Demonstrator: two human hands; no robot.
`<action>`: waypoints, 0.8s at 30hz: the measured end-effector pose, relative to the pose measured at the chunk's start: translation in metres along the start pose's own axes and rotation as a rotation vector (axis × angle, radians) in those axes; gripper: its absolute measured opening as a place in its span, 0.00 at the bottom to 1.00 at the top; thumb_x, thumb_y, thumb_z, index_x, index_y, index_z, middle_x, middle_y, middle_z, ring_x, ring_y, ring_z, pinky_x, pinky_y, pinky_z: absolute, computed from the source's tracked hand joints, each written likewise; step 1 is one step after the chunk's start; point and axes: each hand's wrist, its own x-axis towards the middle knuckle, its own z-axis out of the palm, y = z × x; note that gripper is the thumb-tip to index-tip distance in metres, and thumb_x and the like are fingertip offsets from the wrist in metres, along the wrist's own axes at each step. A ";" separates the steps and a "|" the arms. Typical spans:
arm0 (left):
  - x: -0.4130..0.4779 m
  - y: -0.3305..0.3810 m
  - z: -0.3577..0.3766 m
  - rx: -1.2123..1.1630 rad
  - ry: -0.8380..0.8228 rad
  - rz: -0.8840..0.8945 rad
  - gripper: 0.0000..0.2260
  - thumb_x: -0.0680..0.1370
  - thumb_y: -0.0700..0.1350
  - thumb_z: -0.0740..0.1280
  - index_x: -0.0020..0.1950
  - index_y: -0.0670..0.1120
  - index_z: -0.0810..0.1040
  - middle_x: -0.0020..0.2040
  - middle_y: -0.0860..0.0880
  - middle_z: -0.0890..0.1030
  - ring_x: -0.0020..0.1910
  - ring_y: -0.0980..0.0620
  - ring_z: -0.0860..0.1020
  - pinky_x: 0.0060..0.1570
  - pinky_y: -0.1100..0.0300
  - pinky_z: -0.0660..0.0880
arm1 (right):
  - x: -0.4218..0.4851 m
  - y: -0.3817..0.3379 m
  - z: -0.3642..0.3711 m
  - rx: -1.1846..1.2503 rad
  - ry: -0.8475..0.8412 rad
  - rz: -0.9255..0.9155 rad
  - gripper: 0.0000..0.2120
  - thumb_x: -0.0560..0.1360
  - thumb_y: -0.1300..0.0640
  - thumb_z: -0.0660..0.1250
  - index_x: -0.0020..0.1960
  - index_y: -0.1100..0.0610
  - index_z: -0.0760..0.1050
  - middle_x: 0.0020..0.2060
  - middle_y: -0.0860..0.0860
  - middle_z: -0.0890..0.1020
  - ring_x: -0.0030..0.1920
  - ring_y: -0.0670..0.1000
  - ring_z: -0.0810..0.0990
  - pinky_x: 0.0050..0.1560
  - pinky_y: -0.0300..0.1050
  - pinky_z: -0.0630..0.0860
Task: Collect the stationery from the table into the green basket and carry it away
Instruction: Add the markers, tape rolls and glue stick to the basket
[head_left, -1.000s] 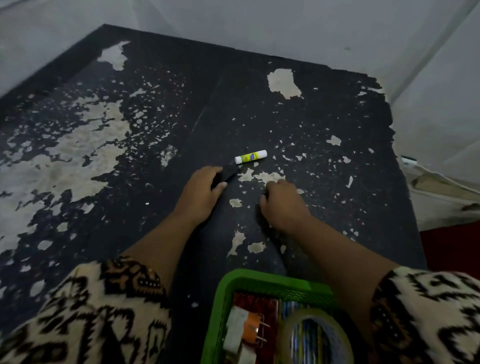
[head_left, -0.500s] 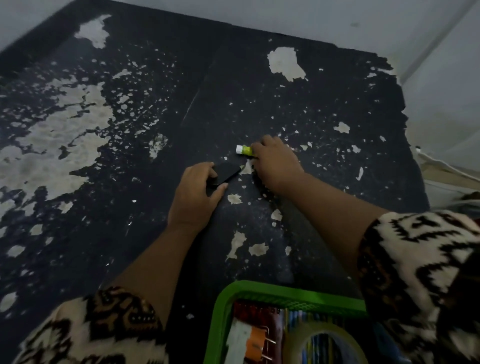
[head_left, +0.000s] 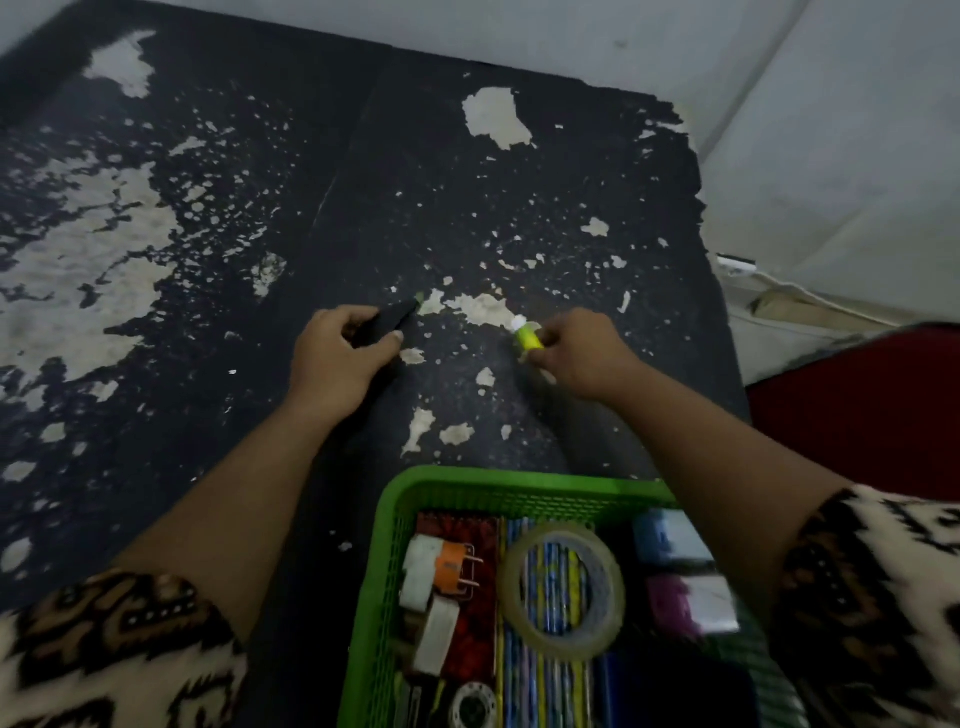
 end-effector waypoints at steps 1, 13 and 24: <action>-0.010 0.009 -0.004 -0.083 0.028 -0.022 0.17 0.73 0.52 0.75 0.61 0.51 0.80 0.58 0.51 0.80 0.56 0.53 0.78 0.59 0.54 0.77 | -0.014 0.001 -0.009 0.057 0.065 0.011 0.11 0.74 0.52 0.71 0.46 0.60 0.82 0.41 0.58 0.82 0.43 0.56 0.79 0.40 0.42 0.67; -0.198 0.102 -0.038 -0.240 -0.104 0.093 0.14 0.73 0.44 0.74 0.58 0.52 0.79 0.53 0.56 0.82 0.52 0.60 0.80 0.44 0.70 0.74 | -0.180 0.015 -0.040 0.259 0.028 0.088 0.18 0.70 0.54 0.73 0.54 0.58 0.69 0.43 0.54 0.77 0.40 0.53 0.76 0.34 0.46 0.71; -0.292 0.075 -0.019 0.069 -0.353 0.125 0.13 0.74 0.44 0.74 0.57 0.52 0.77 0.53 0.55 0.77 0.49 0.60 0.77 0.41 0.71 0.75 | -0.209 0.028 -0.014 -0.193 0.042 -0.053 0.16 0.75 0.61 0.61 0.63 0.57 0.69 0.54 0.59 0.79 0.52 0.61 0.78 0.40 0.48 0.70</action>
